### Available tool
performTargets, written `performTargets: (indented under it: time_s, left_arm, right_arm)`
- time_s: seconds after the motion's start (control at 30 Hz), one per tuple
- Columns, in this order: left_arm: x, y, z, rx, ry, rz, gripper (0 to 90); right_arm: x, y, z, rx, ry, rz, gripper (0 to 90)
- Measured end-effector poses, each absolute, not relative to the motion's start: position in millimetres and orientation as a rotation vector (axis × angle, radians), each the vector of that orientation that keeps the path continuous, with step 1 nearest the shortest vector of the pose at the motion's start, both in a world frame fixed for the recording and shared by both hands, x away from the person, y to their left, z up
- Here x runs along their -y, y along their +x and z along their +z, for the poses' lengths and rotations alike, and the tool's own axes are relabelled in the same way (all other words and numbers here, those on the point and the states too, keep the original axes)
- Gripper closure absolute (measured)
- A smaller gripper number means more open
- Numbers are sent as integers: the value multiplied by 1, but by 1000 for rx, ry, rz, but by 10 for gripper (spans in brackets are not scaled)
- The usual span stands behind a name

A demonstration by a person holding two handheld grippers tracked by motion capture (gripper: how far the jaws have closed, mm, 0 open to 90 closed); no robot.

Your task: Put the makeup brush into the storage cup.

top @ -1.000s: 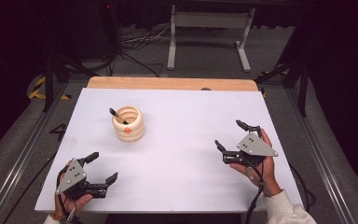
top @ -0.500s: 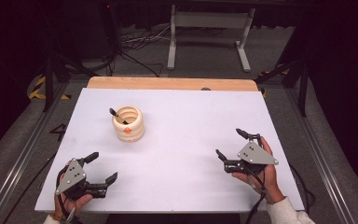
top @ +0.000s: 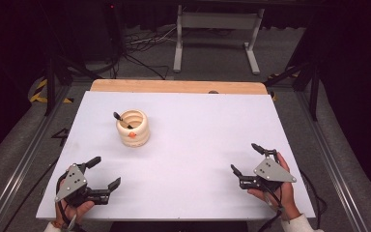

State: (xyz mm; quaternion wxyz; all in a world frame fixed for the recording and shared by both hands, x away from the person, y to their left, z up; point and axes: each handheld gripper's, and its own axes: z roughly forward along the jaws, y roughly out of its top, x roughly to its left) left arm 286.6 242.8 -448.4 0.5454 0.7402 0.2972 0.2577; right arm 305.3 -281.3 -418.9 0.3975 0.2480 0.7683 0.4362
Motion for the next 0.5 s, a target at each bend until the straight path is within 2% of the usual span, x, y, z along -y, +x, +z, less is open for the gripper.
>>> performTargets:
  time_s: [0.23, 0.5]
  left_arm:
    - [-243, 285, -446, -689, 1750, 613, 58]
    - [-240, 288, -444, -674, 1753, 611, 54]
  right_arm:
    - [300, 298, -430, -1965, 690, 1080, 82]
    - [301, 295, -436, -1984, 714, 1077, 71]
